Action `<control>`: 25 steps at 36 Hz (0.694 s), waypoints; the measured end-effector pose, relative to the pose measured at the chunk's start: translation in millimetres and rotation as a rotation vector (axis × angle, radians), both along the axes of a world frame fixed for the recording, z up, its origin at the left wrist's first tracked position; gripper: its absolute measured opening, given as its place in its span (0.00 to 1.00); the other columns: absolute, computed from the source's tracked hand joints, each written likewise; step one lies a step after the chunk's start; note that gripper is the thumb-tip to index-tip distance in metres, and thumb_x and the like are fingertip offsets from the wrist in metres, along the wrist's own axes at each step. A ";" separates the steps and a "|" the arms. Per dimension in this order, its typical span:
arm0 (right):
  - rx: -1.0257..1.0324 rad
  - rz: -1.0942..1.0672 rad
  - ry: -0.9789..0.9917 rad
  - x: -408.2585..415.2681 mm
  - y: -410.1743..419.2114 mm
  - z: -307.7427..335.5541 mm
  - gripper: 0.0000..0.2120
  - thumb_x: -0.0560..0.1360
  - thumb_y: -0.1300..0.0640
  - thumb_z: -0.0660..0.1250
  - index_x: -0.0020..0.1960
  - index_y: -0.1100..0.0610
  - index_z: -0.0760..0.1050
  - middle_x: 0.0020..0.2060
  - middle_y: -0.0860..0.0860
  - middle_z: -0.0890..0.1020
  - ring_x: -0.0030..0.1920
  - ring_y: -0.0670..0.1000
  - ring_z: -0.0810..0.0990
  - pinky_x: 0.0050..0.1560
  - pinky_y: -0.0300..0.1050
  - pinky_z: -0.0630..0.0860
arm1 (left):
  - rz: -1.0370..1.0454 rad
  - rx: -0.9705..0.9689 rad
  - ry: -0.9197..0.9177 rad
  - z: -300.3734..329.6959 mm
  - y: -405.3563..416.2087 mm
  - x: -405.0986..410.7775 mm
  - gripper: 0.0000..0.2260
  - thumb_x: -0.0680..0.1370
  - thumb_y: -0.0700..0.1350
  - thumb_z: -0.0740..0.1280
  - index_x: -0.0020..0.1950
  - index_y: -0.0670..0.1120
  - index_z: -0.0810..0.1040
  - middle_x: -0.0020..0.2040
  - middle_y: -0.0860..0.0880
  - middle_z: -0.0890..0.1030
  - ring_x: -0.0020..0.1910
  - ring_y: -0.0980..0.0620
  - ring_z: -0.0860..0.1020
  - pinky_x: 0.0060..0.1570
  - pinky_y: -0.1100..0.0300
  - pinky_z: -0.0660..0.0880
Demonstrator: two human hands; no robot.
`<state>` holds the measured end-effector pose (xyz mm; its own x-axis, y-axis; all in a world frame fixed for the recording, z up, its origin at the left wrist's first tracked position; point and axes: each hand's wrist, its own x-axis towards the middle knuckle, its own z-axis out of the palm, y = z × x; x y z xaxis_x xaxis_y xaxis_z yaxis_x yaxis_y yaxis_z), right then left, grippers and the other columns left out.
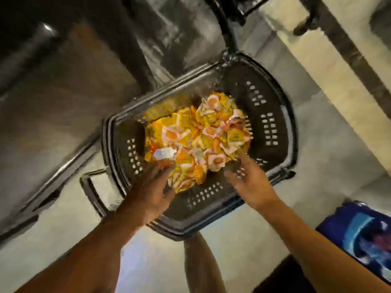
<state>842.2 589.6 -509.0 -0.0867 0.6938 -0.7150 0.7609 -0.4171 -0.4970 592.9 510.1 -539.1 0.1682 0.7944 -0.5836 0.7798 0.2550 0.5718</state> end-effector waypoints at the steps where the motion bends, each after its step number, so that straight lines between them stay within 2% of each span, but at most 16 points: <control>1: -0.008 -0.003 0.000 3.5 8.6 -14.2 0.24 0.77 0.60 0.72 0.72 0.57 0.71 0.59 0.48 0.77 0.59 0.43 0.73 0.51 0.19 0.63 | -0.032 0.006 0.019 -17.8 6.6 3.8 0.22 0.75 0.49 0.64 0.65 0.38 0.79 0.66 0.36 0.77 0.68 0.33 0.74 0.65 0.38 0.72; 4: -0.030 -0.041 -0.036 12.1 31.2 -54.7 0.25 0.77 0.58 0.73 0.72 0.57 0.71 0.61 0.51 0.79 0.58 0.45 0.73 0.50 0.23 0.63 | -0.119 0.017 0.106 -60.8 25.6 8.2 0.27 0.76 0.54 0.55 0.70 0.43 0.76 0.74 0.41 0.70 0.75 0.37 0.66 0.74 0.43 0.62; 7: -0.050 -0.063 -0.098 21.9 52.0 -89.6 0.24 0.76 0.52 0.74 0.70 0.56 0.74 0.59 0.50 0.79 0.58 0.46 0.74 0.45 0.21 0.63 | -0.086 0.049 0.148 -95.6 40.3 10.3 0.26 0.75 0.49 0.60 0.72 0.45 0.74 0.76 0.42 0.68 0.77 0.37 0.60 0.75 0.43 0.58; 8: -0.061 -0.059 -0.129 24.8 58.6 -101.1 0.25 0.76 0.50 0.74 0.69 0.56 0.74 0.59 0.49 0.79 0.60 0.48 0.75 0.48 0.22 0.65 | -0.095 0.024 0.173 -104.9 43.8 10.2 0.25 0.76 0.49 0.61 0.74 0.47 0.71 0.78 0.44 0.65 0.79 0.38 0.56 0.76 0.43 0.56; 9: -0.079 -0.054 -0.169 26.5 64.6 -113.2 0.26 0.76 0.49 0.74 0.70 0.57 0.73 0.60 0.51 0.79 0.63 0.51 0.75 0.54 0.26 0.68 | -0.112 -0.005 0.203 -114.0 45.9 8.9 0.26 0.78 0.50 0.62 0.77 0.50 0.67 0.80 0.46 0.60 0.80 0.40 0.51 0.77 0.44 0.52; 11: -0.123 -0.139 -0.254 27.7 76.1 -137.1 0.36 0.75 0.48 0.74 0.77 0.58 0.63 0.70 0.57 0.72 0.71 0.58 0.71 0.69 0.43 0.66 | -0.131 -0.020 0.230 -131.4 45.0 5.5 0.28 0.78 0.49 0.65 0.78 0.51 0.64 0.81 0.48 0.53 0.81 0.43 0.44 0.78 0.45 0.48; 13: -0.161 -0.311 -0.307 24.8 82.3 -158.0 0.46 0.74 0.44 0.74 0.81 0.56 0.52 0.77 0.58 0.64 0.75 0.60 0.66 0.72 0.50 0.64 | -0.118 0.029 0.199 -142.8 40.1 3.9 0.28 0.76 0.45 0.69 0.76 0.50 0.67 0.81 0.46 0.55 0.81 0.42 0.46 0.77 0.41 0.51; 15: -0.154 -0.389 -0.302 21.2 81.4 -180.1 0.50 0.72 0.40 0.75 0.81 0.56 0.50 0.76 0.58 0.65 0.75 0.61 0.66 0.72 0.52 0.65 | -0.103 0.073 0.170 -150.0 34.4 3.6 0.28 0.74 0.43 0.72 0.74 0.48 0.71 0.79 0.43 0.60 0.81 0.39 0.49 0.75 0.38 0.57; 17: -0.139 -0.377 -0.320 15.2 76.8 -198.9 0.54 0.70 0.37 0.75 0.81 0.57 0.49 0.77 0.59 0.63 0.76 0.62 0.65 0.74 0.55 0.65 | -0.077 0.108 0.156 -156.3 27.2 1.2 0.29 0.72 0.43 0.74 0.73 0.47 0.73 0.79 0.43 0.62 0.80 0.39 0.52 0.72 0.39 0.61; 21: -0.165 -0.382 -0.402 5.4 74.6 -224.6 0.62 0.67 0.36 0.78 0.82 0.53 0.38 0.81 0.59 0.51 0.79 0.64 0.55 0.77 0.59 0.60 | -0.091 0.129 0.157 -164.8 18.7 -1.8 0.33 0.70 0.46 0.74 0.74 0.49 0.70 0.80 0.44 0.59 0.81 0.40 0.50 0.66 0.37 0.67; 23: -0.172 -0.384 -0.428 6.2 76.5 -232.2 0.64 0.65 0.37 0.79 0.82 0.54 0.40 0.80 0.59 0.52 0.79 0.64 0.56 0.77 0.61 0.61 | -0.097 0.129 0.167 -168.8 17.0 -1.3 0.33 0.71 0.49 0.72 0.75 0.51 0.67 0.81 0.44 0.56 0.81 0.40 0.48 0.67 0.35 0.66; 25: -0.151 -0.374 -0.472 10.8 78.4 -235.0 0.61 0.63 0.36 0.80 0.82 0.57 0.49 0.78 0.59 0.59 0.76 0.63 0.62 0.74 0.59 0.66 | -0.114 0.139 0.178 -171.5 16.2 0.1 0.33 0.71 0.52 0.71 0.75 0.53 0.66 0.81 0.44 0.52 0.81 0.40 0.45 0.69 0.34 0.63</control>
<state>853.0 668.0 -743.9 0.4922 0.5041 -0.7097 0.6732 -0.7373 -0.0568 593.0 526.2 -710.7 0.1653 0.8512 -0.4982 0.8906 0.0882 0.4462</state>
